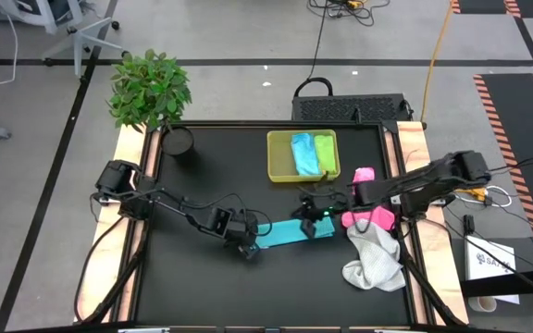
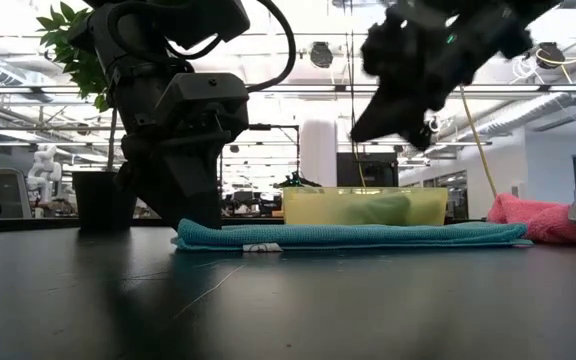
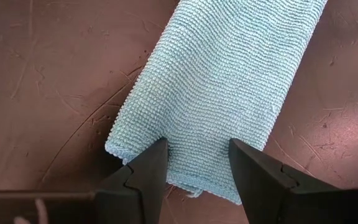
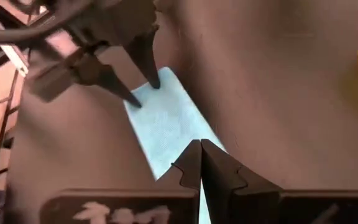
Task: Fold microfiber towels
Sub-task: Fold the blue microfiber cloth
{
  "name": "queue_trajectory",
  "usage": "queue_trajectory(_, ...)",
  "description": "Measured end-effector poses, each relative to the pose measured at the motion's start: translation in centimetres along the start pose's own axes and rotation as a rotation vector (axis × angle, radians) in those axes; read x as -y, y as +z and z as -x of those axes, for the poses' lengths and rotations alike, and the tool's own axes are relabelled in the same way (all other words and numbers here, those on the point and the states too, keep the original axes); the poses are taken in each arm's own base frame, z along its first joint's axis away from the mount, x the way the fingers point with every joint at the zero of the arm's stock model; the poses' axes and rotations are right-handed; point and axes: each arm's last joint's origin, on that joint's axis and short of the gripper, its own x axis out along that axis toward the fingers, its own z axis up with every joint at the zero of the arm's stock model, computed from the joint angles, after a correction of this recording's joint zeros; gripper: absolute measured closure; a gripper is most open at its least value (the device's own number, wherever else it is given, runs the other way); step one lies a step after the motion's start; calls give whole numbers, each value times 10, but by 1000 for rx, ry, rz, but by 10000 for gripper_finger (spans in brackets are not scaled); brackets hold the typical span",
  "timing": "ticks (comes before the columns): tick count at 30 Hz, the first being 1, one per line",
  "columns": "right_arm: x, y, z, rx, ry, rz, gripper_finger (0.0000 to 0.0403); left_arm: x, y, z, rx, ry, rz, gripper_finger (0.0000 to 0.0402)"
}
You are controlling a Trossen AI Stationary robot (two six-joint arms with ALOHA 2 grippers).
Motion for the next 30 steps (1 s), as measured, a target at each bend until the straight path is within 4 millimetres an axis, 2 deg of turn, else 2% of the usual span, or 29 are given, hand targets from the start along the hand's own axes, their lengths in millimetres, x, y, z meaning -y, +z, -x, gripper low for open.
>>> queue_trajectory(6,8,-12,-41,-17,9,-2,403,0,0,0,1,-2,1,225)
queue_trajectory(16,4,-7,-80,-46,-11,49,403,0,0,0,1,-2,-2,225)
queue_trajectory(25,14,-5,-86,-83,-61,42,403,0,0,0,0,-1,-1,225)
queue_trajectory(30,12,-7,-86,-86,-57,49,403,0,0,0,0,-2,-3,225)
